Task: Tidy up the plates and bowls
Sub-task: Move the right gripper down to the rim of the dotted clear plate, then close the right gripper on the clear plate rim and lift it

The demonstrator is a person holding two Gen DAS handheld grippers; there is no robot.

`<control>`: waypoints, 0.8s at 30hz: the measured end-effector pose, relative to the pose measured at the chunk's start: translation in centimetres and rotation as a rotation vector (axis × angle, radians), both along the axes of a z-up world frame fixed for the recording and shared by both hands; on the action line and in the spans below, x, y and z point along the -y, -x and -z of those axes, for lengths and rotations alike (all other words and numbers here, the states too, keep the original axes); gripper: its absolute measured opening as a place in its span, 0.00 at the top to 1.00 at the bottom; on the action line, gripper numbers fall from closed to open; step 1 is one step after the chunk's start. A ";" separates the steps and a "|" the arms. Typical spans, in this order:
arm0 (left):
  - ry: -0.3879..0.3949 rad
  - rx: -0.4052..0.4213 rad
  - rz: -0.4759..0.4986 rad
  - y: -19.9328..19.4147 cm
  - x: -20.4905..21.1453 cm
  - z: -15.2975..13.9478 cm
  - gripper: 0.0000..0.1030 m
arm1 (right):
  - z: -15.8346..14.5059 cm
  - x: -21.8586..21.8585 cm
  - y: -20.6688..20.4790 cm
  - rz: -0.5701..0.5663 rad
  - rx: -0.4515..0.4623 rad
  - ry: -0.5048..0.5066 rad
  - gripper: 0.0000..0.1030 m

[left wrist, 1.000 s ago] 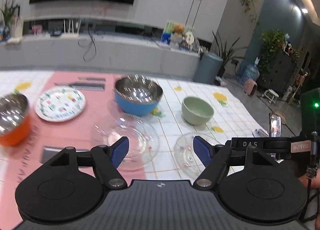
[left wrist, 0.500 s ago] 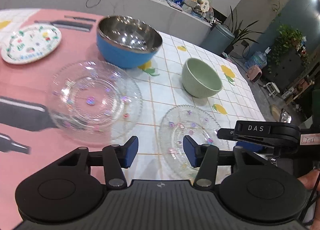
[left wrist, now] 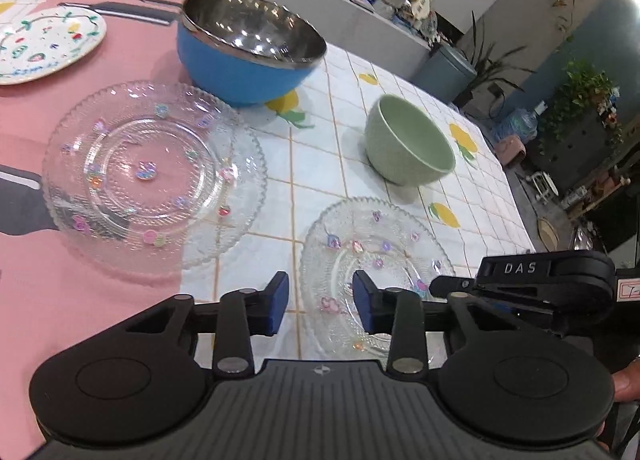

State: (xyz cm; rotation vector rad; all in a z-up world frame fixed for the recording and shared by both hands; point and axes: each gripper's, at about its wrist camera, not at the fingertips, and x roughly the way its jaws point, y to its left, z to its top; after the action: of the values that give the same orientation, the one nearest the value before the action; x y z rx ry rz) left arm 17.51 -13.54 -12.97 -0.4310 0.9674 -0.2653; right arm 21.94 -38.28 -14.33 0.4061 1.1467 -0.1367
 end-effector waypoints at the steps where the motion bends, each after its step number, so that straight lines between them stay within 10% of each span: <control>1: -0.007 -0.009 0.004 -0.2 0.2 0.2 0.64 | 0.0 0.0 0.0 0.004 0.001 -0.003 0.75; 21: -0.091 -0.041 -0.007 -1.2 1.1 0.1 0.70 | 0.0 -0.2 0.0 -0.012 0.006 -0.019 0.68; 24: -0.098 -0.039 -0.015 -1.2 0.9 0.1 0.79 | 0.1 -0.3 0.0 -0.017 0.002 -0.020 0.80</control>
State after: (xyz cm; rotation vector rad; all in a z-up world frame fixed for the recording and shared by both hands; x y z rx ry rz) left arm 18.67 -14.45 -13.11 -0.3545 1.0103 -0.1956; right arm 21.94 -37.99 -14.44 0.4144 1.1498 -0.1098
